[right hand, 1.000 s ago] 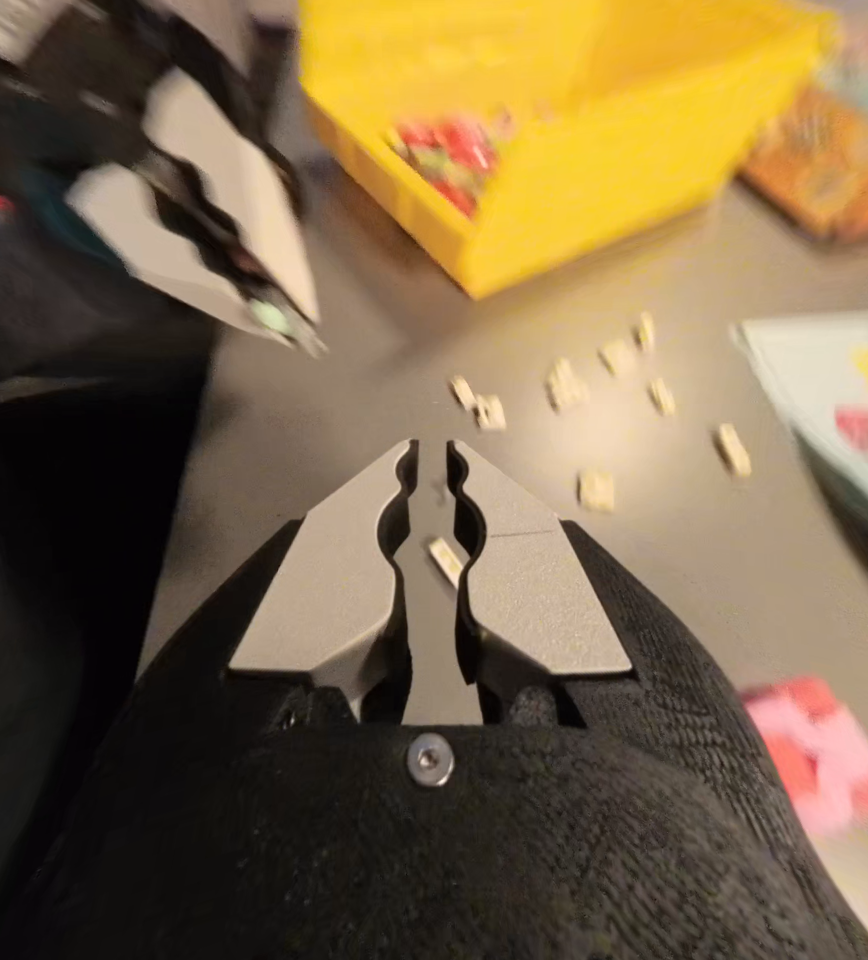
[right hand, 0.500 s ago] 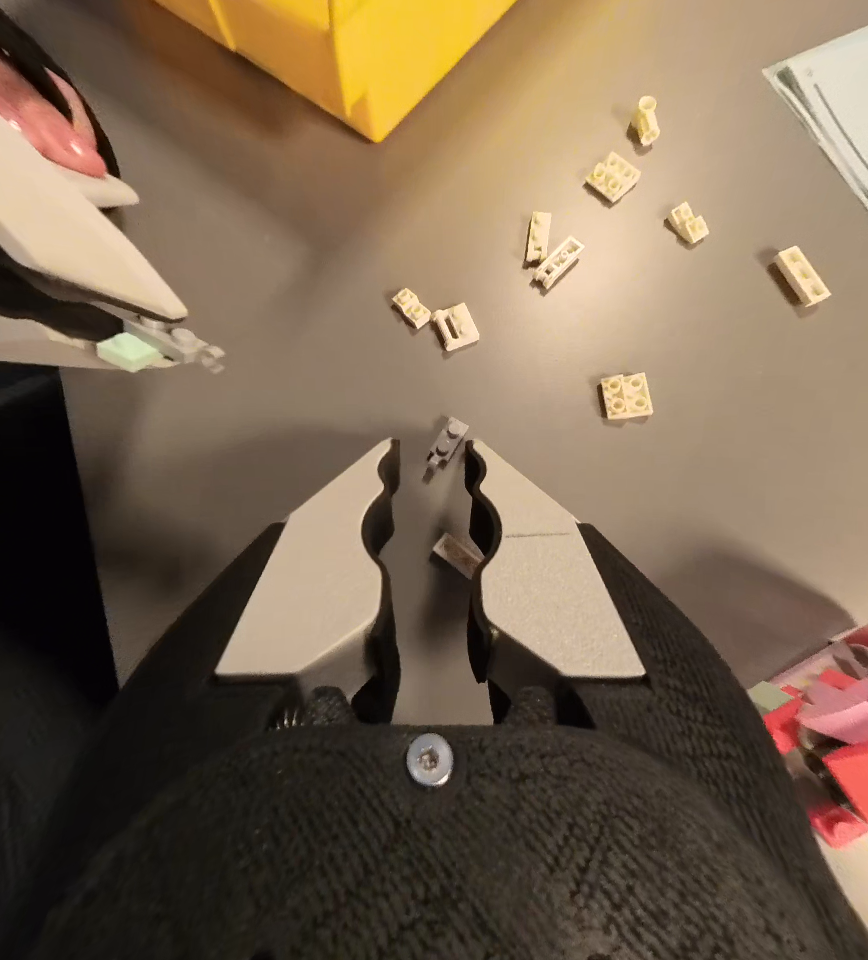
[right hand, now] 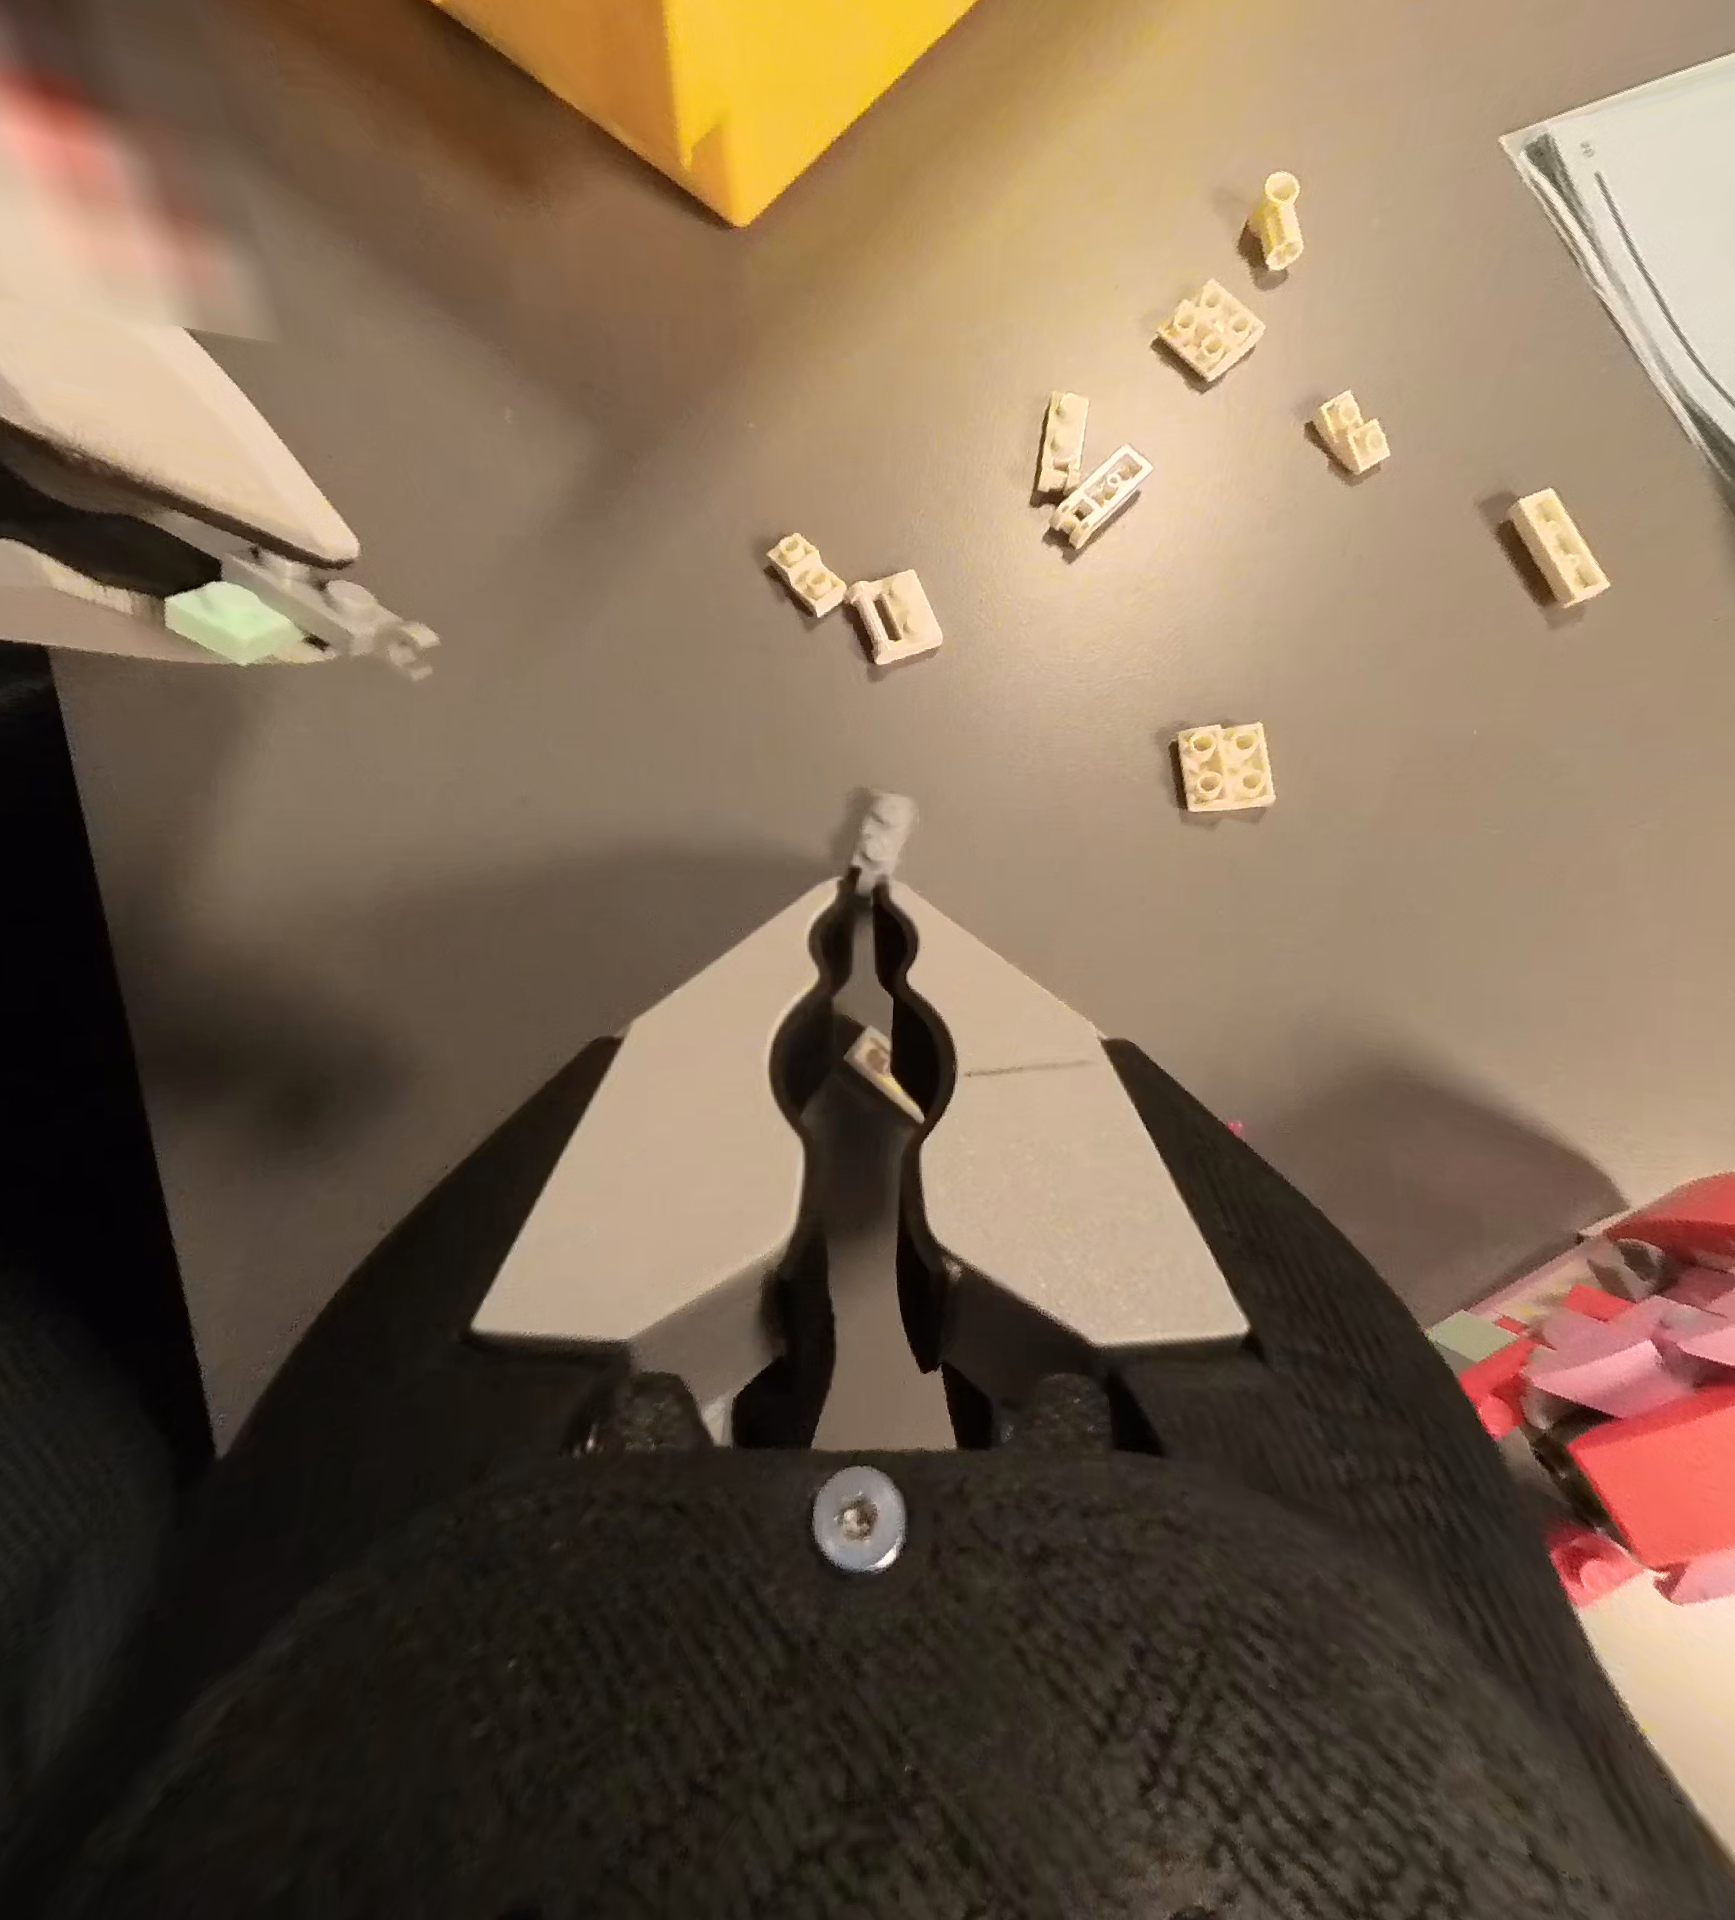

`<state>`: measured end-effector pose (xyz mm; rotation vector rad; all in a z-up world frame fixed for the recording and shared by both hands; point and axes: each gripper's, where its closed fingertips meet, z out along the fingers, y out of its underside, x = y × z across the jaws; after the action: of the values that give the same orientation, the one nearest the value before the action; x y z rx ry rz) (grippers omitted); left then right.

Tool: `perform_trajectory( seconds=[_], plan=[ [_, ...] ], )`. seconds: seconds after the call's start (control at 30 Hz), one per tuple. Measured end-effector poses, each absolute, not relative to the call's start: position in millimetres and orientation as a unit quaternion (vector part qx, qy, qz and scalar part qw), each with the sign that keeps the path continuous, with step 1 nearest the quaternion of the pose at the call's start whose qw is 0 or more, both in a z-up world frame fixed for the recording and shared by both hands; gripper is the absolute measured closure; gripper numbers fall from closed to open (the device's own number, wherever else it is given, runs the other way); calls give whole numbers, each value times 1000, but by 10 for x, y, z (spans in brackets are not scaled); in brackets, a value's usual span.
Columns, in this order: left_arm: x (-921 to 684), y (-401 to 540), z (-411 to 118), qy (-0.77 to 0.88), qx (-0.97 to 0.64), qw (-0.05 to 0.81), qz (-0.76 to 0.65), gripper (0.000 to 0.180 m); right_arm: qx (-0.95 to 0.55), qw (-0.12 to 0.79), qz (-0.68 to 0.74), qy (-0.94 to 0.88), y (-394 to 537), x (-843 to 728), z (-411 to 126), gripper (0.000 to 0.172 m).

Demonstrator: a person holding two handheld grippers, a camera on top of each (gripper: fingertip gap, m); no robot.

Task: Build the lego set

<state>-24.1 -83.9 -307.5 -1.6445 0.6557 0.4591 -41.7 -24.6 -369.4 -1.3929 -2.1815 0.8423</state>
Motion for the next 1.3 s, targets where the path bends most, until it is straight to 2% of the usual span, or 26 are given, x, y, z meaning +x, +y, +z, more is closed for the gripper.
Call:
perform_trajectory(
  seconds=[0.2, 0.43, 0.63, 0.77, 1.0, 1.13, 1.23, 1.3],
  plan=[
    [-244, -846, -3070, 288, -710, 612, 195, 173, -448, 172, 358, -801, -318, -376, -3559, 171],
    [-209, -833, -3115, 309, -711, 600, 196, 173, -342, -32, 398, -850, -587, 89, -3373, 171],
    [-141, -729, -3245, 349, -723, 555, 218, 173, -395, -128, 337, -845, -532, 176, -3515, 171],
    [-123, -719, -3280, 359, -726, 542, 224, 173, -408, -112, 324, -846, -503, 219, -3600, 171],
    [-274, -670, -3629, 436, -753, 398, 292, 173, -412, -5, 346, -843, -364, 229, -3506, 171],
    [-389, -641, -3660, 466, -736, 346, 350, 173, -420, 30, 365, -830, -320, 228, -3457, 171],
    [-518, -629, -3634, 461, -727, 309, 405, 167, -416, 56, 380, -824, -309, 194, -3420, 171],
    [-491, -653, -3614, 450, -742, 319, 381, 162, -411, 73, 386, -823, -301, 161, -3395, 171]
  ],
)
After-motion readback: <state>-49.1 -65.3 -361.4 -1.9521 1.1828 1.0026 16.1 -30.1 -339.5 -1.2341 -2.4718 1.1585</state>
